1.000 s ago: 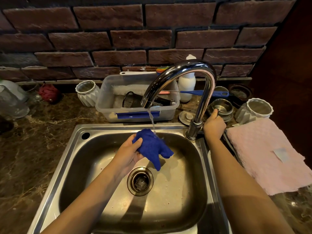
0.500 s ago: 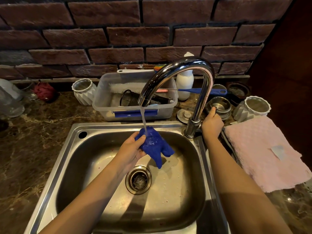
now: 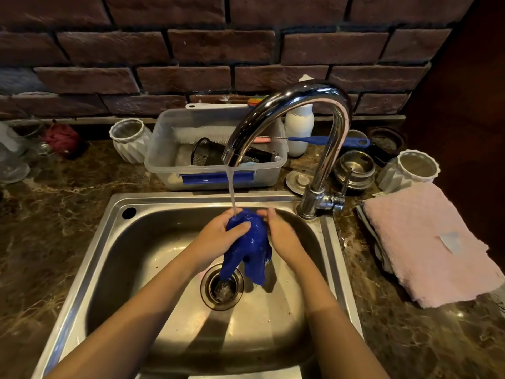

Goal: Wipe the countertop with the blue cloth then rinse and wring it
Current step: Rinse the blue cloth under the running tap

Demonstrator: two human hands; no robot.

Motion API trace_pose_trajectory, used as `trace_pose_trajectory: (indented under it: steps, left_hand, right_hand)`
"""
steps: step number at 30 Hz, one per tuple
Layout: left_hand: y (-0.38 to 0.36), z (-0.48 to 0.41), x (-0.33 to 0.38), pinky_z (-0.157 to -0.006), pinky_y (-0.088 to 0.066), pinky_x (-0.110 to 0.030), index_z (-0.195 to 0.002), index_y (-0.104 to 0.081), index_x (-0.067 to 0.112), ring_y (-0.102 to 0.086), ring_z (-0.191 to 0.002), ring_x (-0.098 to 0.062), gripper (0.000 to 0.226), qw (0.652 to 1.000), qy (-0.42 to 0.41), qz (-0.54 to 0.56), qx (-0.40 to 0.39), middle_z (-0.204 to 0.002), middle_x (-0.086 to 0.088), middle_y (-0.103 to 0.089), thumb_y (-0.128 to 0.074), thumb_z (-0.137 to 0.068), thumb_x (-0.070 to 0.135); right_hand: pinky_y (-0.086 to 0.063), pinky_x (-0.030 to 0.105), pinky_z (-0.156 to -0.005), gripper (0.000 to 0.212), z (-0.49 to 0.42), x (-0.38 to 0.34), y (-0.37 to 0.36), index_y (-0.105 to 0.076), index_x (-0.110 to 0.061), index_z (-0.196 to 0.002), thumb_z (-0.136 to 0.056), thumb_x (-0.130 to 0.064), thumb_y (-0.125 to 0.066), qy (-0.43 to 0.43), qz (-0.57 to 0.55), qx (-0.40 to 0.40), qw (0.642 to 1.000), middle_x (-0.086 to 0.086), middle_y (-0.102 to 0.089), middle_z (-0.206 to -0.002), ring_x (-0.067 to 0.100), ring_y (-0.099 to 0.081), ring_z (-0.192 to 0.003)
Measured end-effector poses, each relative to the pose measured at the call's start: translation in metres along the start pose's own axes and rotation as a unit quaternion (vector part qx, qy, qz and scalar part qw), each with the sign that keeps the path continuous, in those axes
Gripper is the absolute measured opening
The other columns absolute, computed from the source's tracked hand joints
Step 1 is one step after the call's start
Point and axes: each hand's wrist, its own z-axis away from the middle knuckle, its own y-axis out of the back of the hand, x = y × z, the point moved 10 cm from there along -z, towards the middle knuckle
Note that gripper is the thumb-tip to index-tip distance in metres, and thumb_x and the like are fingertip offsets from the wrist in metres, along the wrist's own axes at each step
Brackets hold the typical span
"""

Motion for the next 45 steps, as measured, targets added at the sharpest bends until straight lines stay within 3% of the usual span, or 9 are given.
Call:
trace_pose_trajectory:
  steps: [3,9,14,18,25,31,38,41,45]
  left_hand:
    - [0.003,-0.003,-0.002,-0.079,-0.052,-0.028,-0.109,-0.053,0.031,-0.064,-0.097,-0.02,0.019,0.998,0.019,0.059,-0.003,-0.109,-0.005,-0.063,-0.055,-0.091,0.024]
    - [0.042,-0.017,-0.015,-0.079,-0.05,-0.038,-0.097,-0.057,0.024,-0.063,-0.087,-0.025,0.015,0.991,0.024,0.041,0.126,-0.099,-0.011,-0.063,-0.049,-0.093,0.035]
    - [0.032,-0.018,-0.028,-0.064,-0.046,-0.03,-0.081,-0.062,0.017,-0.061,-0.066,-0.015,0.029,0.966,0.059,0.143,0.206,-0.064,-0.003,-0.063,-0.044,-0.097,0.034]
    - [0.02,-0.016,-0.024,-0.065,-0.043,-0.028,-0.089,-0.062,0.019,-0.062,-0.072,-0.016,0.032,0.971,0.061,0.137,0.186,-0.072,-0.004,-0.065,-0.04,-0.097,0.041]
    - [0.029,-0.028,-0.025,-0.068,-0.044,-0.032,-0.076,-0.062,0.014,-0.056,-0.062,-0.015,0.036,0.964,0.072,0.197,0.163,-0.056,0.0,-0.06,-0.046,-0.095,0.039]
    - [0.015,-0.023,-0.021,-0.062,-0.043,-0.026,-0.089,-0.058,0.014,-0.061,-0.073,-0.018,0.033,0.975,0.075,0.117,0.174,-0.077,-0.008,-0.063,-0.04,-0.096,0.041]
    - [0.017,-0.031,-0.033,-0.068,-0.044,-0.032,-0.074,-0.057,0.013,-0.054,-0.066,-0.016,0.027,0.956,0.141,0.225,0.126,-0.057,-0.001,-0.055,-0.053,-0.089,0.036]
    - [0.012,-0.025,-0.028,-0.063,-0.047,-0.027,-0.077,-0.059,0.014,-0.061,-0.063,-0.013,0.02,0.971,0.102,0.177,0.12,-0.06,0.0,-0.062,-0.051,-0.092,0.025]
    - [0.017,-0.023,-0.019,-0.063,-0.047,-0.028,-0.082,-0.058,0.014,-0.061,-0.065,-0.016,0.031,0.972,0.088,0.163,0.143,-0.067,-0.004,-0.063,-0.045,-0.095,0.039]
  right_hand:
    - [-0.042,0.044,-0.101,0.051,-0.003,0.02,-0.02,-0.061,-0.021,-0.098,-0.092,-0.059,-0.028,-0.098,-0.079,-0.06,0.99,0.009,-0.067,-0.1,0.023,-0.062,-0.101]
    - [-0.051,0.027,-0.078,0.022,0.007,-0.033,-0.012,-0.057,-0.023,-0.095,-0.092,-0.043,-0.048,0.05,-0.037,-0.009,0.998,0.0,-0.064,-0.096,0.016,-0.062,-0.09]
    - [-0.048,0.024,-0.065,0.033,0.011,-0.061,-0.045,-0.056,-0.02,-0.082,-0.093,-0.048,-0.042,0.079,0.109,0.104,0.985,-0.003,-0.06,-0.075,0.011,-0.059,-0.071]
    - [-0.042,0.026,-0.07,0.035,-0.013,-0.036,-0.021,-0.06,-0.019,-0.096,-0.096,-0.046,-0.038,-0.039,0.08,0.171,0.981,-0.002,-0.062,-0.085,0.012,-0.058,-0.08]
    - [-0.038,0.021,-0.054,0.042,0.011,-0.053,-0.044,-0.062,-0.017,-0.095,-0.097,-0.046,-0.032,0.012,0.13,0.154,0.979,-0.001,-0.064,-0.08,0.01,-0.06,-0.073]
    - [-0.037,0.027,-0.066,0.051,-0.01,-0.029,-0.012,-0.056,-0.016,-0.07,-0.097,-0.049,-0.028,-0.109,-0.019,0.182,0.977,-0.001,-0.057,-0.068,0.014,-0.056,-0.071]
    - [-0.041,0.022,-0.058,0.044,0.012,-0.063,-0.044,-0.065,-0.014,-0.092,-0.097,-0.044,-0.034,0.023,0.173,0.164,0.971,0.002,-0.063,-0.076,0.013,-0.062,-0.072]
    - [-0.039,0.024,-0.058,0.054,-0.009,-0.059,-0.021,-0.059,-0.012,-0.079,-0.097,-0.05,-0.025,-0.028,0.094,0.188,0.977,0.002,-0.062,-0.074,0.016,-0.062,-0.074]
    - [-0.038,0.028,-0.069,0.046,-0.016,-0.037,-0.008,-0.056,-0.015,-0.071,-0.097,-0.046,-0.032,-0.069,0.011,0.196,0.978,0.001,-0.058,-0.073,0.015,-0.056,-0.073]
